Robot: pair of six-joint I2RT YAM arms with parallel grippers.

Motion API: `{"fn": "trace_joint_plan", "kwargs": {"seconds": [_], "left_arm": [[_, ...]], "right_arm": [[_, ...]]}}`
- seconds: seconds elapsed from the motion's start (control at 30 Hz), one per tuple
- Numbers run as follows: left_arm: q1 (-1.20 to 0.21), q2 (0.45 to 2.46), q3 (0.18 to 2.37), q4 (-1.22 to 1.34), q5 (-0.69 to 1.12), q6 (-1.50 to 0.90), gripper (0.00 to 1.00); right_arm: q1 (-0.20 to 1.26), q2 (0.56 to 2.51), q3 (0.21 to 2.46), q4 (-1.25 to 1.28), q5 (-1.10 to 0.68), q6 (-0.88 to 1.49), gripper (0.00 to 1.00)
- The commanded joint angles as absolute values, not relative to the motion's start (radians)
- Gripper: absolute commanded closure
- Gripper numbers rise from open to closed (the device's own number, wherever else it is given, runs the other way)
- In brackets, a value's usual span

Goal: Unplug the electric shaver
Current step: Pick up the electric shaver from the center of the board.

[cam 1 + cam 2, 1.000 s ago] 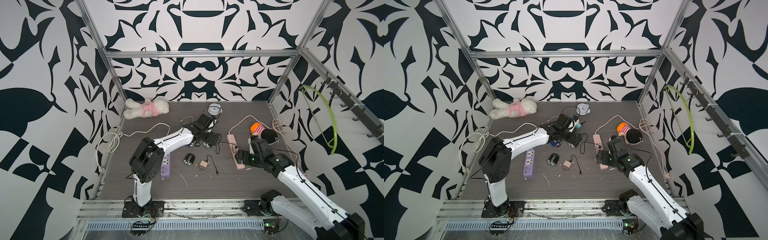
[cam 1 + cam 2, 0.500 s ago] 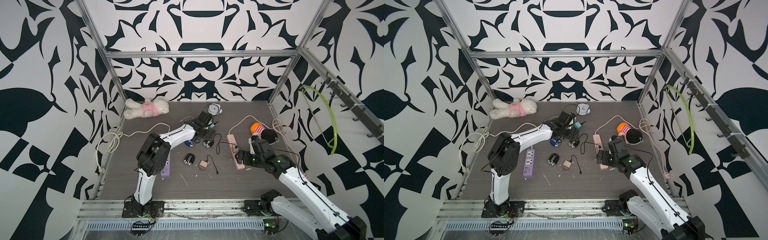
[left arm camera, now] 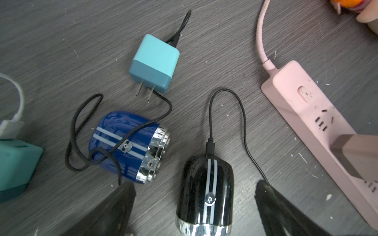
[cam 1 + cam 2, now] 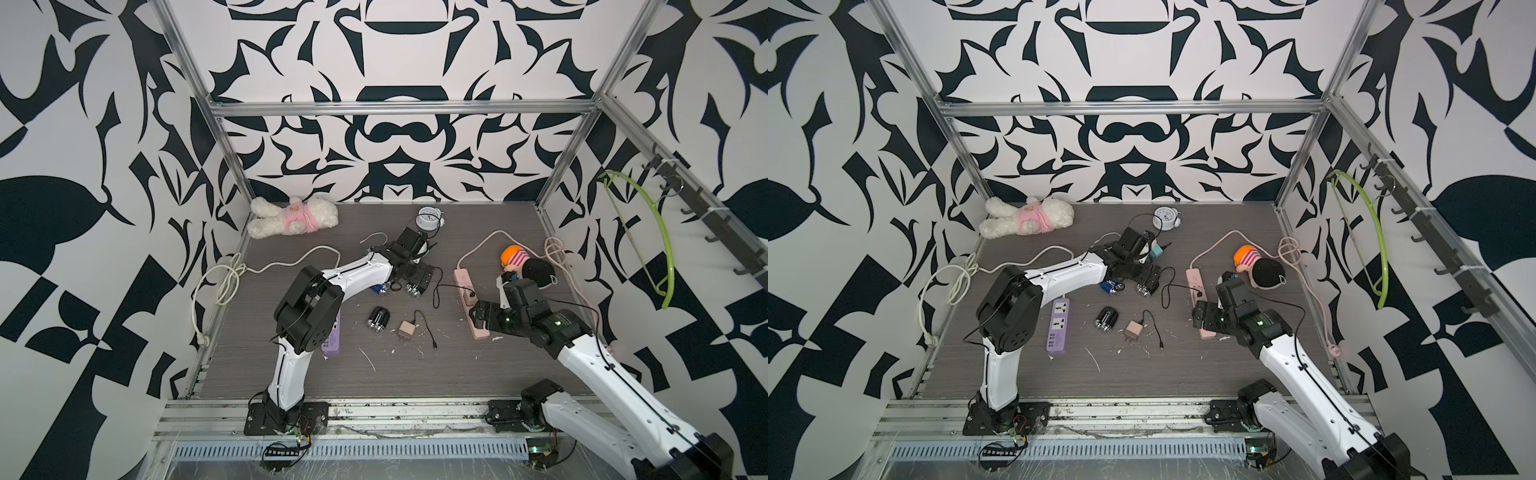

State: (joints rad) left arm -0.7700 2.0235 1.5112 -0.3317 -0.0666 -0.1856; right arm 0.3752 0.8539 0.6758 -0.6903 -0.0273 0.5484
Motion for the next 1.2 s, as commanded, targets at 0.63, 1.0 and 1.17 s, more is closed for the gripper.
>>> {"fn": "trace_joint_plan", "kwargs": {"seconds": [0.63, 1.0, 1.17], "left_arm": [[-0.799, 2.112, 1.505, -0.341, -0.063, -0.173, 0.07], [-0.818, 2.105, 1.44, -0.329, -0.041, -0.145, 0.07], [-0.824, 2.087, 1.407, -0.308, -0.074, -0.14, 0.08]], "right_arm": [[0.373, 0.836, 0.659, -0.674, -0.032, 0.552, 0.07], [0.373, 0.841, 0.658, -0.67, -0.04, 0.552, 0.09], [0.373, 0.841, 0.66, -0.668, -0.048, 0.554, 0.11]]}}
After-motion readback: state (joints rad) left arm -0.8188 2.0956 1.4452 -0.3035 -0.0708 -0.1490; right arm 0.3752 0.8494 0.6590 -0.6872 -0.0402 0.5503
